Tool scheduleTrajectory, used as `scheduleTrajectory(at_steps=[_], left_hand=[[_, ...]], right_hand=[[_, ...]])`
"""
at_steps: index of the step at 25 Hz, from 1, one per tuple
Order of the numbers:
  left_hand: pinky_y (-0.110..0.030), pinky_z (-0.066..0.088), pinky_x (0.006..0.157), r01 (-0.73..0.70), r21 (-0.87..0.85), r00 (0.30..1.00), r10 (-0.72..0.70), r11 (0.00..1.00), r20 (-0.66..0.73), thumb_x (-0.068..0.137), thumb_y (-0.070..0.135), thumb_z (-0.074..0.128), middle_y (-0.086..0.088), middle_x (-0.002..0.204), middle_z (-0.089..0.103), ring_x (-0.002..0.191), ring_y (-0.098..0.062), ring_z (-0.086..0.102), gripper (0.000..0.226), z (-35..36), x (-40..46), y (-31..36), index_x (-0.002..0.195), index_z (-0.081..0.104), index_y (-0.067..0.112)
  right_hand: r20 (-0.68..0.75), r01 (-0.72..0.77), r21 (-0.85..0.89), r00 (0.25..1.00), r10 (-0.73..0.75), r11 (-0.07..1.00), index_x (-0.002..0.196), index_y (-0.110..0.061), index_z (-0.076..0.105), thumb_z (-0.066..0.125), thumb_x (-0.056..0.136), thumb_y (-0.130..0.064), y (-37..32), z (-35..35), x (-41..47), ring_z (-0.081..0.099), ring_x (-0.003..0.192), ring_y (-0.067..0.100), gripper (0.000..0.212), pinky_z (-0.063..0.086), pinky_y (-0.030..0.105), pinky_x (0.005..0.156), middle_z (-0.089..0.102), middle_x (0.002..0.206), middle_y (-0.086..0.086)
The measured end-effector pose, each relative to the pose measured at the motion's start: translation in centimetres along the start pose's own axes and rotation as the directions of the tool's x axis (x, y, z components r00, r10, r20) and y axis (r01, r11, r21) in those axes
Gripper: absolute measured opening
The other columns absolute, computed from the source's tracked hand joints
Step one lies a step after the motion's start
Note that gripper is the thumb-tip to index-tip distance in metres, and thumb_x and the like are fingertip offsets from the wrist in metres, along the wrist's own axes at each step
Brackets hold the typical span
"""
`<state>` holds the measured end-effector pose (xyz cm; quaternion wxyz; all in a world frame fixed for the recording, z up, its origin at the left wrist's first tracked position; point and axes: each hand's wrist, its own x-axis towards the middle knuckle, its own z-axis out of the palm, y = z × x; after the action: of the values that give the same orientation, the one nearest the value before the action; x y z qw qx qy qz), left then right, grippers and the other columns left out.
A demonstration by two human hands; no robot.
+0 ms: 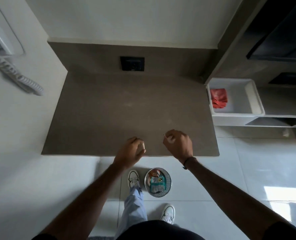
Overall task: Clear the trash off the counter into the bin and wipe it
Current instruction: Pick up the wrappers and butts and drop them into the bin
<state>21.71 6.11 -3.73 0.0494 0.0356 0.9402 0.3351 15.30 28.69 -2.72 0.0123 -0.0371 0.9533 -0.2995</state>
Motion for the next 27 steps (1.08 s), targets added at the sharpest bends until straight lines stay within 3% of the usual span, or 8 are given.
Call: scheduleTrajectory(at_steps=[3, 7, 12, 17, 20, 24, 27], left_hand=[[-0.03, 0.054, 0.078, -0.053, 0.063, 0.998, 0.05, 0.997, 0.047, 0.086, 0.036, 0.068, 0.003, 0.095, 0.066, 0.085, -0.009, 0.059, 0.026, 2.5, -5.2, 3.1, 0.106, 0.068, 0.019], [-0.035, 0.051, 0.095, -0.026, 0.209, 0.984, -0.012, 0.978, 0.18, 0.092, 0.039, 0.065, -0.002, 0.116, 0.067, 0.108, -0.019, 0.063, 0.043, 5.8, -7.9, 6.1, 0.128, 0.063, 0.014], [-0.037, 0.055, 0.087, 0.005, 0.26, 1.0, -0.01, 0.966, 0.017, 0.097, 0.027, 0.061, -0.004, 0.112, 0.068, 0.103, -0.021, 0.066, 0.027, 5.9, -8.1, 7.7, 0.117, 0.069, 0.011], [-0.037, 0.056, 0.071, 0.004, 0.259, 0.995, 0.024, 0.966, -0.102, 0.098, 0.025, 0.054, -0.002, 0.099, 0.067, 0.091, -0.022, 0.065, 0.017, 4.2, -6.4, 6.7, 0.095, 0.068, 0.014], [-0.037, 0.056, 0.074, -0.046, 0.252, 0.99, 0.078, 0.967, -0.117, 0.099, 0.026, 0.053, -0.002, 0.098, 0.066, 0.091, -0.022, 0.064, 0.02, 3.3, -3.8, 5.8, 0.095, 0.067, 0.014], [-0.04, 0.054, 0.09, -0.083, 0.314, 0.992, 0.109, 0.946, -0.067, 0.1, 0.038, 0.048, -0.007, 0.117, 0.064, 0.105, -0.025, 0.062, 0.035, 2.1, 1.4, 5.3, 0.118, 0.065, 0.013], [-0.045, 0.044, 0.107, -0.068, 0.427, 0.997, 0.07, 0.901, 0.012, 0.097, 0.059, 0.036, -0.01, 0.142, 0.05, 0.13, -0.03, 0.051, 0.061, 1.6, 6.1, 6.5, 0.139, 0.051, 0.018]], right_hand=[[-0.016, 0.021, 0.077, 1.0, -0.02, 0.997, 0.083, -0.028, 0.072, 0.071, 0.071, -0.038, 2.7, -1.4, -6.9, 0.068, 0.069, 0.007, 0.016, 0.055, 0.024, 0.058, 0.076, 0.081, -0.013], [0.086, -0.025, 0.04, 0.996, 0.022, 0.999, 0.082, -0.031, 0.071, 0.07, 0.073, -0.041, 5.6, -2.8, -12.0, 0.065, 0.064, 0.0, 0.013, 0.049, 0.02, 0.055, 0.074, 0.077, -0.019], [0.254, -0.008, -0.024, 0.967, 0.014, 1.0, 0.097, -0.032, 0.073, 0.068, 0.08, -0.045, 5.7, -2.8, -12.5, 0.068, 0.071, 0.0, 0.022, 0.056, 0.022, 0.065, 0.076, 0.086, -0.02], [0.138, -0.022, 0.002, 0.99, 0.022, 1.0, 0.089, -0.032, 0.07, 0.059, 0.075, -0.038, 5.1, -3.2, -9.9, 0.063, 0.062, 0.004, 0.019, 0.049, 0.021, 0.056, 0.071, 0.071, -0.02], [0.044, -0.038, 0.001, 0.998, 0.038, 0.999, 0.089, -0.031, 0.072, 0.057, 0.073, -0.033, 5.0, -3.9, -7.1, 0.071, 0.069, 0.016, 0.022, 0.049, 0.023, 0.055, 0.076, 0.078, -0.011], [-0.08, -0.094, -0.025, 0.993, 0.092, 0.995, 0.089, -0.032, 0.071, 0.052, 0.071, -0.04, 5.4, -6.5, -2.3, 0.071, 0.071, 0.023, 0.028, 0.045, 0.022, 0.055, 0.077, 0.079, -0.009], [-0.122, -0.179, -0.047, 0.977, 0.173, 0.983, 0.099, -0.034, 0.067, 0.056, 0.072, -0.043, 7.3, -9.1, 1.7, 0.072, 0.079, 0.023, 0.03, 0.045, 0.023, 0.059, 0.076, 0.085, -0.009]])
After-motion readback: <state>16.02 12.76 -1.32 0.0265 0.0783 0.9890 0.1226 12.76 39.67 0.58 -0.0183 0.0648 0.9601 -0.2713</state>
